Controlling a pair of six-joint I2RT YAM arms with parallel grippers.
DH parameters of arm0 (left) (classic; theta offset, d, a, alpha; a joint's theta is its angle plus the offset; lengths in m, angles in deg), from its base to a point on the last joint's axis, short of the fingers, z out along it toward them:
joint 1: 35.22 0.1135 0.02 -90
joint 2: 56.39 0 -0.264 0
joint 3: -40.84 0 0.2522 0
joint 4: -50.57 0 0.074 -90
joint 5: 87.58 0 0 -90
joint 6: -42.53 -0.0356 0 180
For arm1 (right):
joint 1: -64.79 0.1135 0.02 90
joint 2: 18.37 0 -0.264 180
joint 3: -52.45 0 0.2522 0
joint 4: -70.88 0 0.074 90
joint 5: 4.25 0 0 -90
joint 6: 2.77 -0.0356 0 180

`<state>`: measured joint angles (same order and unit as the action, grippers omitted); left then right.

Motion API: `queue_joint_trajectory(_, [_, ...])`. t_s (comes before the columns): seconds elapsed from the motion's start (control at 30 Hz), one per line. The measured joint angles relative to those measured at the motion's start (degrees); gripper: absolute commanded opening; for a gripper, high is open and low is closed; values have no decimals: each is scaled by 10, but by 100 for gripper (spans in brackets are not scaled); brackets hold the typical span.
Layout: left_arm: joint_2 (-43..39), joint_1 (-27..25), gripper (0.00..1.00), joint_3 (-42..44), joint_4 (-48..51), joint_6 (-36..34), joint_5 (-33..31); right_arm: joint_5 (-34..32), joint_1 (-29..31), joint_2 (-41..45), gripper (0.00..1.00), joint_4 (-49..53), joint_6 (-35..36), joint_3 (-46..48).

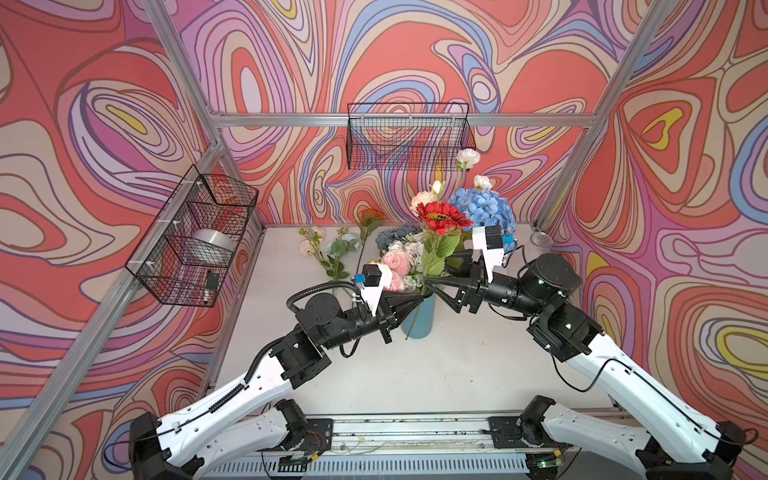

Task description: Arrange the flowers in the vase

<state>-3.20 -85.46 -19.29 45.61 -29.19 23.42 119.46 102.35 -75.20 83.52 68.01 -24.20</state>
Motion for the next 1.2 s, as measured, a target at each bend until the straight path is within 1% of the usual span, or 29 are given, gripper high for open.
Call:
queue_joint_trajectory(0.1, [3,0,0,0,-1,-5,0,3,0,-4,44,-10,-6,6])
queue_joint_trajectory(0.17, [3,0,0,0,-2,-7,0,5,0,-7,33,-17,-9,7])
queue_joint_trajectory(0.33, [3,0,0,0,-4,-13,0,9,0,-14,14,-29,-14,12])
queue_joint_trajectory(0.4, [5,0,0,0,-4,-15,-1,13,0,-14,8,-32,-14,14])
queue_joint_trajectory(0.43, [7,0,18,0,-4,-16,-2,14,0,-14,6,-32,-12,14])
queue_joint_trajectory(0.47, [9,0,43,0,-4,-17,-2,14,0,-14,5,-33,-10,16])
queue_joint_trajectory(0.5, [10,0,63,0,-4,-18,-2,15,0,-13,4,-33,-9,18])
queue_joint_trajectory(0.53, [10,0,80,0,-4,-18,-2,12,0,-12,4,-31,-5,21])
queue_joint_trajectory(0.57, [10,-1,89,0,-4,-17,-4,8,0,-9,3,-26,-1,24])
queue_joint_trajectory(0.67, [3,-1,99,3,-9,-13,-17,-17,0,9,3,-3,20,32])
queue_joint_trajectory(0.8, [-30,-1,100,25,-12,0,-53,-71,0,54,2,27,59,51])
queue_joint_trajectory(0.97, [-97,-1,100,53,-6,6,-130,-140,0,106,0,23,116,103])
queue_joint_trajectory(1.07, [-135,-1,100,68,-9,5,-186,-166,0,108,0,-8,150,132])
queue_joint_trajectory(1.2, [-169,0,100,107,-32,6,-293,-185,0,79,0,-65,191,154])
